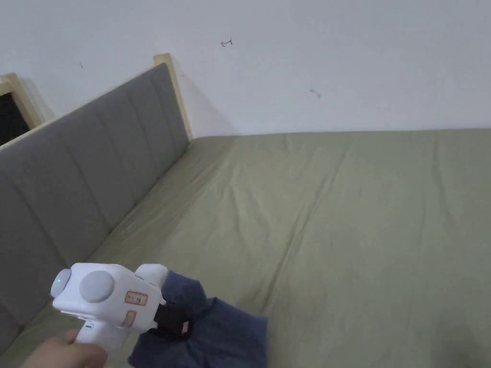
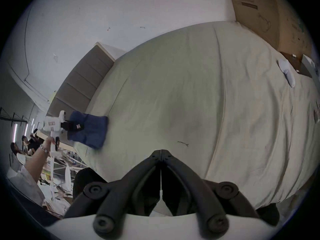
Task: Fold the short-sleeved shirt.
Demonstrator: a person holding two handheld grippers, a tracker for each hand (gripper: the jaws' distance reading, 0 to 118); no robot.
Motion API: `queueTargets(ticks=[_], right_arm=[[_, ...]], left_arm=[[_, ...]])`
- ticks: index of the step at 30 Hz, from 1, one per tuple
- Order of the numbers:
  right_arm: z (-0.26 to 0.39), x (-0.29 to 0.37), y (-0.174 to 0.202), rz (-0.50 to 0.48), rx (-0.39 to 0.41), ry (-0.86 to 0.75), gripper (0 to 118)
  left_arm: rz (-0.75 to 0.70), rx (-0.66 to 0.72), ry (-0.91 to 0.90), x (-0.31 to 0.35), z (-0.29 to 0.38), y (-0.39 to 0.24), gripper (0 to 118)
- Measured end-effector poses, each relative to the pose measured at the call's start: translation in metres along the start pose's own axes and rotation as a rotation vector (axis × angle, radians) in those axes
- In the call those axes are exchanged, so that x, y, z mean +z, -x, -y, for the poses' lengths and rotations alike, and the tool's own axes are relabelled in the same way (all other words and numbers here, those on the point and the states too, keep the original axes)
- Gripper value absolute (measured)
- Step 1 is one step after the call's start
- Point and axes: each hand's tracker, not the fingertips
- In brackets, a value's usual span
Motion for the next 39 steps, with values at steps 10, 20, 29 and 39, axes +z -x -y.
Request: queueTargets(ticks=[10,20,29,39], right_arm=[[-0.019,0.000,0.014,0.021,0.036,-0.015,0],[-0.023,-0.009,0.014,0.035,0.052,-0.011,0],[-0.027,-0.004,0.025,0.036,0.083,-0.015,0],[-0.042,0.083,0.048,0.113,0.184,-0.400,0]], left_arm=[[-0.551,-0.112,0.089,-0.007,-0.014,0.061,113],[-0.311,0.068,-0.105,0.037,0.006,0.047,111],[0.086,-0.026,-0.118,0.027,0.032,-0.159,1],[0.218,-0.056,-0.732,0.102,0.005,-0.348,1]])
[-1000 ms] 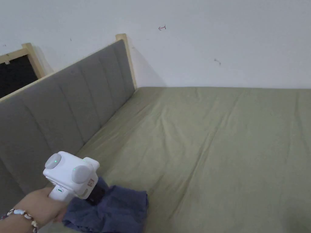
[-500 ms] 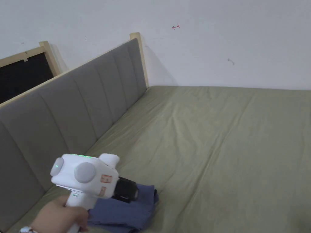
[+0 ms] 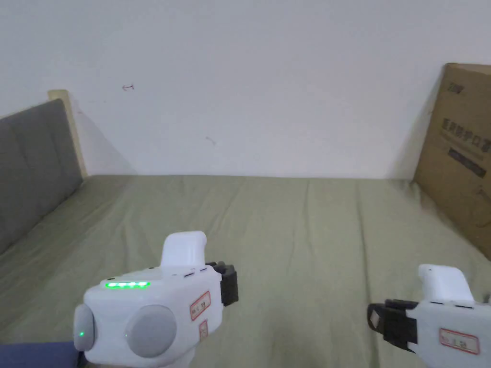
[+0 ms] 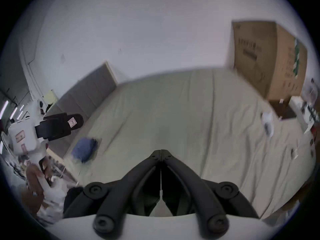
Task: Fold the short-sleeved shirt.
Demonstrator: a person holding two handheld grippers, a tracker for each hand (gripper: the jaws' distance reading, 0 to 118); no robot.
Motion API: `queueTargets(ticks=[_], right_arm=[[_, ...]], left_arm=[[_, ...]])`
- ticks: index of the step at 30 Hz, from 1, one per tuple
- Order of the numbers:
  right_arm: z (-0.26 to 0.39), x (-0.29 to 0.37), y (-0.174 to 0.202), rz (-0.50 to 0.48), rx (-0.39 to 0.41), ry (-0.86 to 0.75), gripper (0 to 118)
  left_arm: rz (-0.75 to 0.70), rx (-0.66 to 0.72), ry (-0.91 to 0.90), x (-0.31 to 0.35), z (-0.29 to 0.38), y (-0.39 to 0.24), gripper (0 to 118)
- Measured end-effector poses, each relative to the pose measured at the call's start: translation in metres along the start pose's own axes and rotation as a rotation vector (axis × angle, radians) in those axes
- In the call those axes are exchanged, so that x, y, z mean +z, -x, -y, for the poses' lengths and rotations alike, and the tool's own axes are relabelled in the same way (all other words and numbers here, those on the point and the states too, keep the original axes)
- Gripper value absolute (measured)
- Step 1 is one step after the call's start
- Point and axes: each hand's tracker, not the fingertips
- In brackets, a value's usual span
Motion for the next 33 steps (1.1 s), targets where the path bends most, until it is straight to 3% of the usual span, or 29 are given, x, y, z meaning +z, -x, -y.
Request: queueTargets(ticks=[4,7,11,13,14,15,16,18,19,20,24,33], right_arm=[[-0.013,0.035,0.011,0.083,0.035,-0.352,0],[-0.012,0.045,0.010,0.120,0.021,-0.559,0],[-0.012,0.040,0.008,0.193,0.064,-0.640,0],[-0.011,0.038,0.009,0.208,0.066,-0.631,5],[-0.011,0.037,0.011,0.213,0.064,-0.626,21],[-0.010,0.037,0.013,0.221,0.063,-0.626,55],[-0.008,0.038,0.014,0.229,0.067,-0.626,79],[-0.007,0.038,0.016,0.246,0.089,-0.625,95],[-0.005,0.040,0.018,0.251,0.102,-0.638,100],[-0.004,0.041,0.020,0.257,0.118,-0.647,108],[-0.006,0.046,0.025,0.255,0.144,-0.694,118],[-0.008,0.049,0.030,0.275,0.171,-0.649,118]], left_arm=[[-0.079,-0.121,-0.324,0.024,-0.015,-0.041,1],[-0.111,-0.161,-0.411,0.031,-0.013,-0.054,1],[-0.181,-0.225,-0.450,0.035,-0.007,-0.064,2],[-0.183,-0.216,-0.463,0.039,-0.003,-0.064,10],[-0.184,-0.209,-0.469,0.041,-0.003,-0.063,19],[-0.184,-0.201,-0.472,0.043,-0.003,-0.062,35],[-0.187,-0.197,-0.471,0.044,-0.003,-0.061,63],[-0.198,-0.193,-0.457,0.044,-0.002,-0.058,103],[-0.205,-0.189,-0.450,0.044,-0.002,-0.056,115],[-0.211,-0.184,-0.448,0.044,-0.002,-0.054,118],[-0.224,-0.165,-0.461,0.048,0.000,-0.046,118],[-0.295,-0.191,-0.470,0.050,0.004,-0.047,118]])
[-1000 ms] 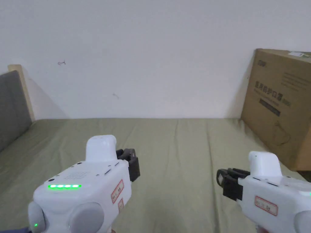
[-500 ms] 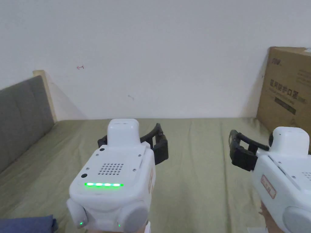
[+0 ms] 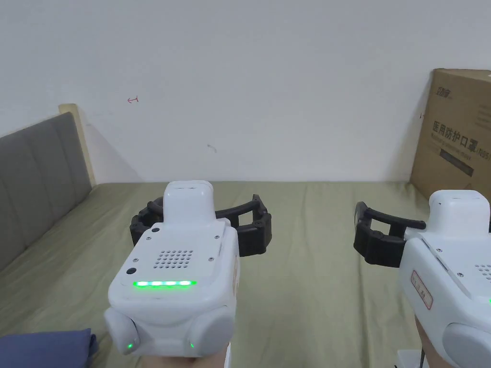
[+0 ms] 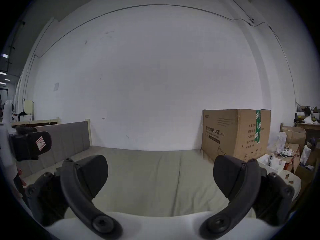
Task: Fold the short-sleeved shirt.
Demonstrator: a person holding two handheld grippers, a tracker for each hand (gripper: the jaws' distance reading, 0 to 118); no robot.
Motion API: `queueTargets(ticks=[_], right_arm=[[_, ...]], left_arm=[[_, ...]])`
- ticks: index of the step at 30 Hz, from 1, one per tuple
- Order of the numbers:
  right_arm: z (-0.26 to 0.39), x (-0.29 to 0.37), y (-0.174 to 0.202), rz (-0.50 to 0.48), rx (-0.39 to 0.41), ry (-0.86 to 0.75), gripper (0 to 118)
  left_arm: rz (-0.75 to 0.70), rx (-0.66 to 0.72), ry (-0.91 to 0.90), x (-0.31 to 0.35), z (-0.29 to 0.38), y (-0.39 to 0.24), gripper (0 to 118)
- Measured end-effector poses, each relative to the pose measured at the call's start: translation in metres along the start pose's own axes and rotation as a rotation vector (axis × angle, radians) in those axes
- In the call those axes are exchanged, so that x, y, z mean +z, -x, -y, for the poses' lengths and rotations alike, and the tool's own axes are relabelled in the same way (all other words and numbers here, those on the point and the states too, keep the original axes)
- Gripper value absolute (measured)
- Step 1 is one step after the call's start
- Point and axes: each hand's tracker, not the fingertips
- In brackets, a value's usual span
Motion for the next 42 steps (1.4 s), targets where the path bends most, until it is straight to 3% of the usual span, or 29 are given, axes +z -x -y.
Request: queueTargets(ticks=[13,35,42], right_arm=[[0.007,-0.005,0.008,0.007,0.040,0.027,118],[0.010,-0.008,0.013,-0.009,0.024,0.056,118],[0.014,-0.011,0.016,-0.010,0.023,0.075,118]], left_arm=[[0.028,0.002,0.038,-0.005,0.002,0.006,118],[0.010,0.001,0.071,-0.011,-0.002,0.008,118],[0.068,0.041,0.087,-0.011,-0.002,0.009,118]])
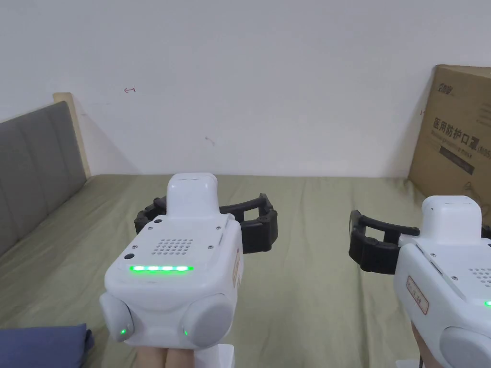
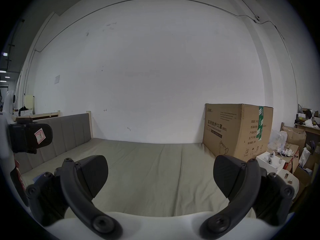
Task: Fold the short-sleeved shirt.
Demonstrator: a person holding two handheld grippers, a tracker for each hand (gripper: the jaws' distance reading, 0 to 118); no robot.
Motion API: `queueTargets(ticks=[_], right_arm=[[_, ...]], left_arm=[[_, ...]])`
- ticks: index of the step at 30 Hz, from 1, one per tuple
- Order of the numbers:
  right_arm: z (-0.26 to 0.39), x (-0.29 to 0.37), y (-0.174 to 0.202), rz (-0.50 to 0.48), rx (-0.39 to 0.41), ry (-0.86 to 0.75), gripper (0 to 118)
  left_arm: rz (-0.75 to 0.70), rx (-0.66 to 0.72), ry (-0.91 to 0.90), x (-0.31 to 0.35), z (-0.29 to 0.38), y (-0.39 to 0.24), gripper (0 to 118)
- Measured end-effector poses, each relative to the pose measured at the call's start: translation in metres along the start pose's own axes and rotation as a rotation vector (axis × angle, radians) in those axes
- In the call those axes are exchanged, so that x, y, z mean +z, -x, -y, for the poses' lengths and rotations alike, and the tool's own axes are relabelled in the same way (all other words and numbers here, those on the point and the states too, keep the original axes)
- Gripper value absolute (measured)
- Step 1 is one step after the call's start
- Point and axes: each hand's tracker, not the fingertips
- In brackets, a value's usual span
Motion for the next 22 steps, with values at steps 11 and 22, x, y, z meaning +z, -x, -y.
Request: queueTargets(ticks=[11,22], right_arm=[[0.0013,-0.0028,0.0024,-0.015,0.002,0.015,118],[0.0003,-0.0033,0.0002,-0.014,0.001,0.018,118]], left_arm=[[-0.003,0.010,-0.008,0.0008,-0.0032,-0.0049,118],[-0.002,0.004,-0.013,0.0010,-0.0022,-0.0075,118]])
